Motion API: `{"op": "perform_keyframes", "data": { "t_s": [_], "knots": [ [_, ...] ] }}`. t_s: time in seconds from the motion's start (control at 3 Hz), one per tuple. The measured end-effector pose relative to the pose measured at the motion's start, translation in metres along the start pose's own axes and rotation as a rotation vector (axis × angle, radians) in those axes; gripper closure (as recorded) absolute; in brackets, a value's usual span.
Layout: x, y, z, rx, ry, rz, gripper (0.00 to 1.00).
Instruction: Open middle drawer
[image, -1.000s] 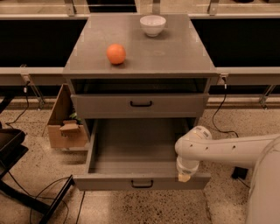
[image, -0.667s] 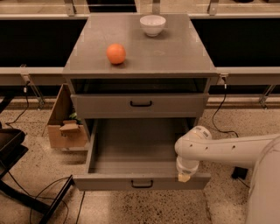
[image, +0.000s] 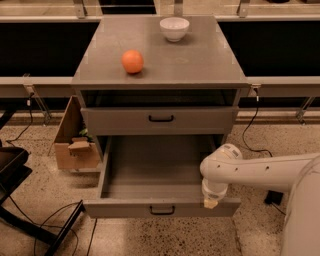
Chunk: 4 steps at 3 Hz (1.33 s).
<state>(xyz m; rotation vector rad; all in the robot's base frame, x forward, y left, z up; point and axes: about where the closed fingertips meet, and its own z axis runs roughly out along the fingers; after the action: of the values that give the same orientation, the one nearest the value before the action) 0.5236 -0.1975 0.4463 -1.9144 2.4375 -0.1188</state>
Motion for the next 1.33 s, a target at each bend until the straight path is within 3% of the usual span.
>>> {"op": "perform_keyframes", "data": {
  "t_s": [0.33,0.67,1.0,1.33],
  "knots": [
    [0.0,0.0,0.0,0.0,0.0,0.0,0.05],
    [0.0,0.0,0.0,0.0,0.0,0.0,0.0],
    [0.0,0.0,0.0,0.0,0.0,0.0,0.0],
    [0.006,0.023,0.014,-0.046,-0.007,0.013,0.14]
  ]
}}
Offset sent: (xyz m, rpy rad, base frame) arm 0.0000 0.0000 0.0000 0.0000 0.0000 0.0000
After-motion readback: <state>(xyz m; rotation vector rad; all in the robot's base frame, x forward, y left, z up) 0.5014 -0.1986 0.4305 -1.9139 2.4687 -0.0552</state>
